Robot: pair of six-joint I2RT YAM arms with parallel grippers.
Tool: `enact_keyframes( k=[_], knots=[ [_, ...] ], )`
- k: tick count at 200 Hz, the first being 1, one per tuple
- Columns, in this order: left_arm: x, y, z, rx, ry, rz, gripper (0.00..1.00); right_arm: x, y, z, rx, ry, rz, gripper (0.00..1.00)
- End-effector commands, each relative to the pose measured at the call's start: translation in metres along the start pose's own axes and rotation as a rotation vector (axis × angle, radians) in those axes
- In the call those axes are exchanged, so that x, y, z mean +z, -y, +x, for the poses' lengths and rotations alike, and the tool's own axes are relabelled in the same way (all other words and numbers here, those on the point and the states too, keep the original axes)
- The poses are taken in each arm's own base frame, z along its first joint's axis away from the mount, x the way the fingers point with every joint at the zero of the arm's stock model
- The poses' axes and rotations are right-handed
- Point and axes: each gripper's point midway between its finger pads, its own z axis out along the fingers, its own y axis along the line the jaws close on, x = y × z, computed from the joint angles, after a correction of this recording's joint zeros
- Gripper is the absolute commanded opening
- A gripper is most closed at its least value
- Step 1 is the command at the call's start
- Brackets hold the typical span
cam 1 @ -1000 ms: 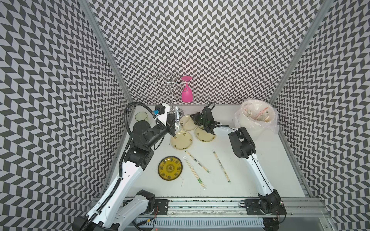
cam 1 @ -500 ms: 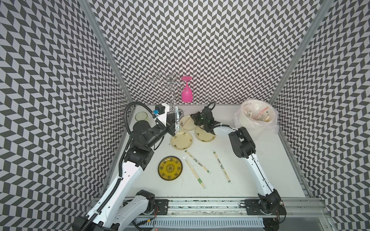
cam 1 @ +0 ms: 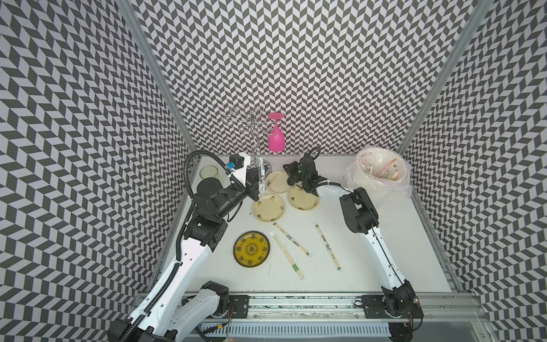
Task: Remove the packaging of disposable chopsticks
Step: Place the disposable chopsticks on the plate.
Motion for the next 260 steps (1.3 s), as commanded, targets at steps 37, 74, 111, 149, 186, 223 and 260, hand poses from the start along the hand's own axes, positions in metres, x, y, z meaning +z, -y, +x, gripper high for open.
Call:
enact_keyframes(
  k=[37, 74, 111, 149, 186, 223, 260],
  knots=[
    [-0.001, -0.001, -0.002, -0.001, 0.015, 0.004, 0.00, 0.005, 0.009, -0.002, -0.006, 0.016, 0.005, 0.05],
    [-0.001, -0.001, -0.003, 0.000, 0.015, 0.004, 0.00, 0.006, 0.014, -0.001, -0.004, 0.014, 0.013, 0.07],
    [-0.001, -0.001, -0.002, 0.000, 0.014, 0.001, 0.00, 0.007, 0.018, 0.001, 0.004, 0.009, 0.014, 0.09],
    [-0.001, -0.001, -0.002, 0.000, 0.014, 0.001, 0.00, 0.007, 0.017, 0.001, 0.006, 0.005, 0.011, 0.13],
    [-0.001, -0.001, -0.003, 0.001, 0.015, 0.002, 0.00, 0.006, 0.018, 0.001, 0.007, 0.007, 0.017, 0.16],
    [-0.002, -0.001, -0.003, 0.001, 0.017, 0.002, 0.00, 0.004, 0.019, 0.001, 0.009, 0.008, 0.023, 0.16],
    [-0.002, -0.001, -0.004, 0.001, 0.018, 0.000, 0.00, 0.000, 0.018, 0.000, 0.007, 0.017, 0.022, 0.16]
  ],
)
